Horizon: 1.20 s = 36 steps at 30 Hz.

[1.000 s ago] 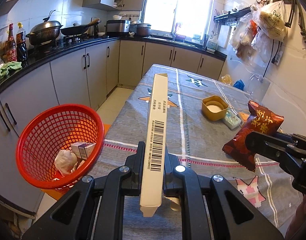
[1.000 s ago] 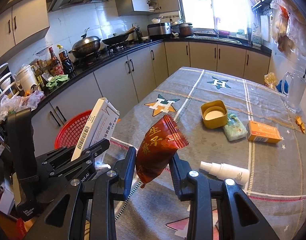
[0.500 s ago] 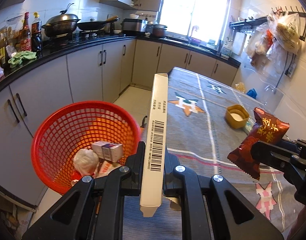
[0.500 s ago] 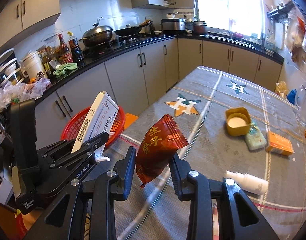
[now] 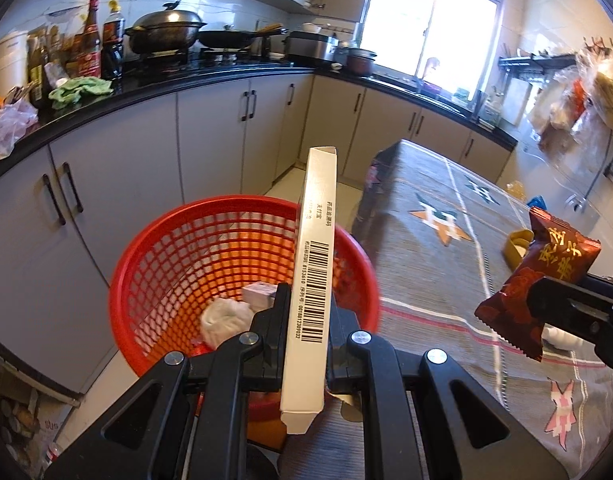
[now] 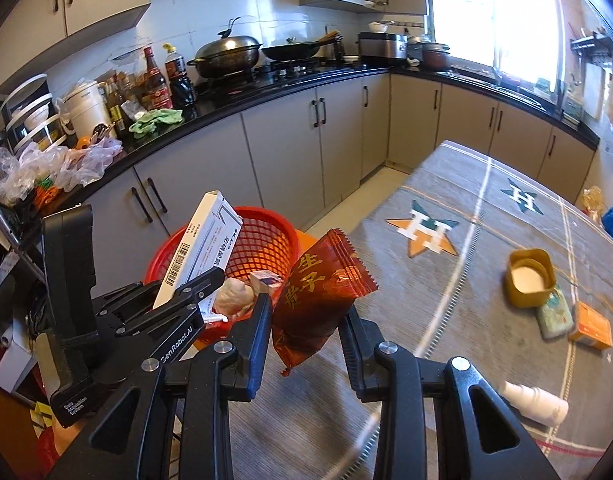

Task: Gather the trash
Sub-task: 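Carry the white box in the left gripper while the right gripper carries the snack bag to the basket, then release the snack bag from the right gripper into the basket while the left gripper drops the white box in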

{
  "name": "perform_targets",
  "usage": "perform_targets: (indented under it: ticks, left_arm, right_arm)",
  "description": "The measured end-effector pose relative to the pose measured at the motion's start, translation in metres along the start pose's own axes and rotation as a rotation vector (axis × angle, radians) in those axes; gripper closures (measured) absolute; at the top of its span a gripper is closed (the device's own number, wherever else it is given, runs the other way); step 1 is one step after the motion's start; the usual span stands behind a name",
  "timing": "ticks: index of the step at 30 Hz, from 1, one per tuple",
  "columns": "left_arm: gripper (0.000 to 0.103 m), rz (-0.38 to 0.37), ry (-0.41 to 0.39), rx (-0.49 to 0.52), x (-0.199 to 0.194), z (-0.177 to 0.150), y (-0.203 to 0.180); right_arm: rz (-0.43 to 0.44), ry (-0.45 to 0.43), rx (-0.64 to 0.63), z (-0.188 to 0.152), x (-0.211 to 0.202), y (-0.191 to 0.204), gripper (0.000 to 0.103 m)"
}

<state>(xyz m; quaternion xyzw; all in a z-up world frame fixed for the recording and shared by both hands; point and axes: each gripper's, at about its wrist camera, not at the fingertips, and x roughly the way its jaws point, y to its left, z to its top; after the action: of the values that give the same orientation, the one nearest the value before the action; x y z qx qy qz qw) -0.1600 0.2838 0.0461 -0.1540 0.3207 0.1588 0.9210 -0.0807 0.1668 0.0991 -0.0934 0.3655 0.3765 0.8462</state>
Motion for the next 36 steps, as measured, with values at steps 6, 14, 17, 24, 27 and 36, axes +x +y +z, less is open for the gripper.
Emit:
perform_targets:
  ticks: [6, 14, 17, 24, 27, 36]
  left_arm:
    - [0.09, 0.026, 0.01, -0.033, 0.006, 0.005, 0.023]
    - [0.09, 0.018, 0.041, -0.098, 0.017, 0.009, 0.054]
    - [0.09, 0.022, 0.051, -0.103, 0.022, 0.007, 0.059]
    - [0.09, 0.032, 0.066, -0.102, 0.033, 0.004, 0.065]
    - [0.09, 0.035, 0.068, -0.095, 0.035, 0.003, 0.065]
    - [0.09, 0.04, 0.072, -0.088, 0.042, 0.001, 0.066]
  right_arm:
    - [0.02, 0.011, -0.021, 0.013, 0.014, 0.014, 0.067]
    - [0.049, 0.042, -0.041, 0.028, 0.04, 0.034, 0.067]
    - [0.052, 0.056, -0.048, 0.032, 0.052, 0.04, 0.067]
    - [0.045, 0.089, -0.053, 0.037, 0.08, 0.047, 0.067]
    - [0.042, 0.105, -0.048, 0.038, 0.091, 0.046, 0.067]
    - [0.036, 0.133, -0.04, 0.041, 0.112, 0.047, 0.064]
